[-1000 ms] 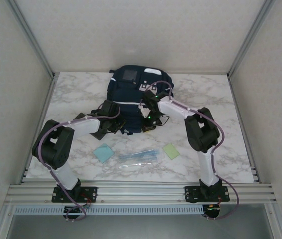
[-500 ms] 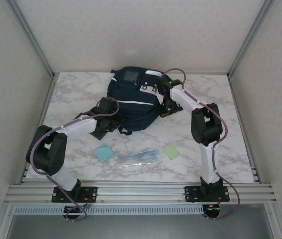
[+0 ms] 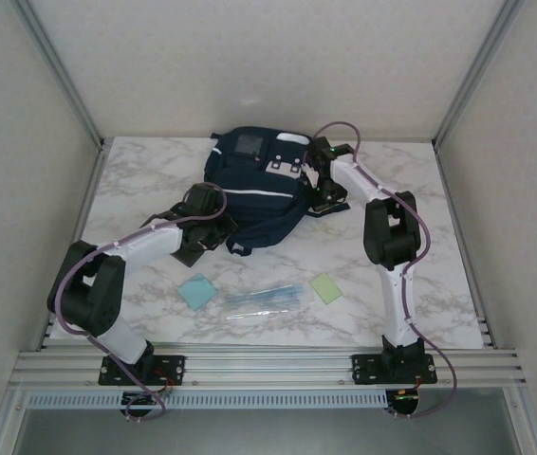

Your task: Pack the student bag

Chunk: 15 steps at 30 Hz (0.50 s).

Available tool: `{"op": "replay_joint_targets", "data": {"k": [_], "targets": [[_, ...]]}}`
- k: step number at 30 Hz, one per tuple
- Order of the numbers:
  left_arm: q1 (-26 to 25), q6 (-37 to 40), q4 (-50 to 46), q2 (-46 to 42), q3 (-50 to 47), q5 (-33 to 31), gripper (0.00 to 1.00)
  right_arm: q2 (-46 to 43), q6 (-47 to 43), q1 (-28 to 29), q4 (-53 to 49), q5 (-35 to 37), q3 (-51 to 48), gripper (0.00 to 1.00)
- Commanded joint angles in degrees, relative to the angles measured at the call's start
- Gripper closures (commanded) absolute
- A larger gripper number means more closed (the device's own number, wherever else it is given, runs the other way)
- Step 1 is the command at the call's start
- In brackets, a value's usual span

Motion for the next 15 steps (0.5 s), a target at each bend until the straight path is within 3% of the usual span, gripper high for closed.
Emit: {"op": "replay_joint_targets", "data": {"k": [1, 5, 10, 15], "targets": [[0.88, 4.05, -5.92, -3.70, -1.14, -1.42, 1.00, -1.50, 1.73, -4.30, 11.59, 19.84, -0.77, 1.00], [0.87, 5.64, -7.72, -4.95, -1.43, -2.08, 1.00, -0.78, 1.38, -4.62, 10.97, 19.13, 0.55, 1.00], [0.87, 4.97, -6.00, -4.68, -1.58, -1.05, 1.00, -3.91, 4.95, -4.59, 9.93, 4.44, -1.41, 1.00], [0.35, 4.74, -4.66, -3.47, -0.82, 0.31, 1.00, -9.49, 8.83, -4.59, 12.41, -8.64, -7.60, 0.75]]}}
